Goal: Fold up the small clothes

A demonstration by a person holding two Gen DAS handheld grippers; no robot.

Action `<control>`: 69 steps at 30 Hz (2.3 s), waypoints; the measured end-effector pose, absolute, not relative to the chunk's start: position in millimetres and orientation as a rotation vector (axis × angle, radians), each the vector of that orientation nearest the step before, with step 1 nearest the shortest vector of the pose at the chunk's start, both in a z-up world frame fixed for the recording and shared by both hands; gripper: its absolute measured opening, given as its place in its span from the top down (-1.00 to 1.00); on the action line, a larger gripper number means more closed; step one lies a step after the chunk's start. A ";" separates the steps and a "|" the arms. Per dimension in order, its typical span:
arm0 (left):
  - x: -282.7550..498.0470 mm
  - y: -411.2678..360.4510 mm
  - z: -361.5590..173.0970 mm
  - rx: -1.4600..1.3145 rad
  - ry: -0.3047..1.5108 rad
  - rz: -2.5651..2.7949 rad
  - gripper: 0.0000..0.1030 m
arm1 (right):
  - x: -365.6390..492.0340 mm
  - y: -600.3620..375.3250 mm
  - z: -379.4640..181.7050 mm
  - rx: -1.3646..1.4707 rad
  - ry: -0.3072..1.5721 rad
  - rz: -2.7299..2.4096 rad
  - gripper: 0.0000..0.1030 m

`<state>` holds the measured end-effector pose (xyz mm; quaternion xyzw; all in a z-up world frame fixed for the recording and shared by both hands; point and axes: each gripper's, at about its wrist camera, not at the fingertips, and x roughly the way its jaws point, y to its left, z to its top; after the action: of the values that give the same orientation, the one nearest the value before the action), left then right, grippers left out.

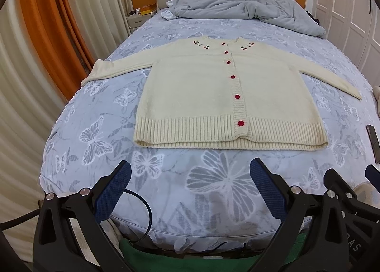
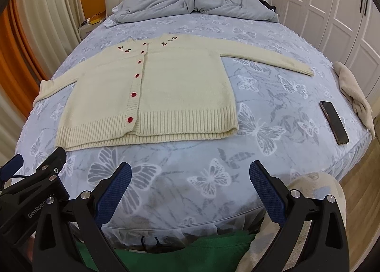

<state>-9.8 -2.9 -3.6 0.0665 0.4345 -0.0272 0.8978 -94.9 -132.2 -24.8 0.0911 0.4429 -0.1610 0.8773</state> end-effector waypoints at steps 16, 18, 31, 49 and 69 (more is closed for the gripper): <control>-8.5 0.5 -7.1 0.137 0.902 -0.054 -0.88 | -93.6 -132.1 -31.1 0.189 0.934 -0.336 -0.90; -8.4 0.8 -7.3 0.136 0.903 -0.055 -0.88 | -92.9 -131.4 -31.6 0.189 0.935 -0.336 -0.90; -8.4 0.5 -7.0 0.137 0.904 -0.055 -0.87 | -91.6 -130.6 -32.0 0.187 0.938 -0.336 -0.90; -3.5 5.5 -9.3 0.145 0.907 -0.050 -0.86 | -87.4 -130.2 -35.5 0.193 0.954 -0.337 -0.90; 9.1 -1.7 -17.2 0.164 0.922 -0.044 -0.85 | -75.7 -133.6 -46.4 0.209 0.984 -0.329 -0.90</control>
<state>9.1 -1.7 -17.2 0.0792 0.4443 -0.0212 0.8921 -75.7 -133.6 -46.4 0.0998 0.4695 -0.1569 0.8632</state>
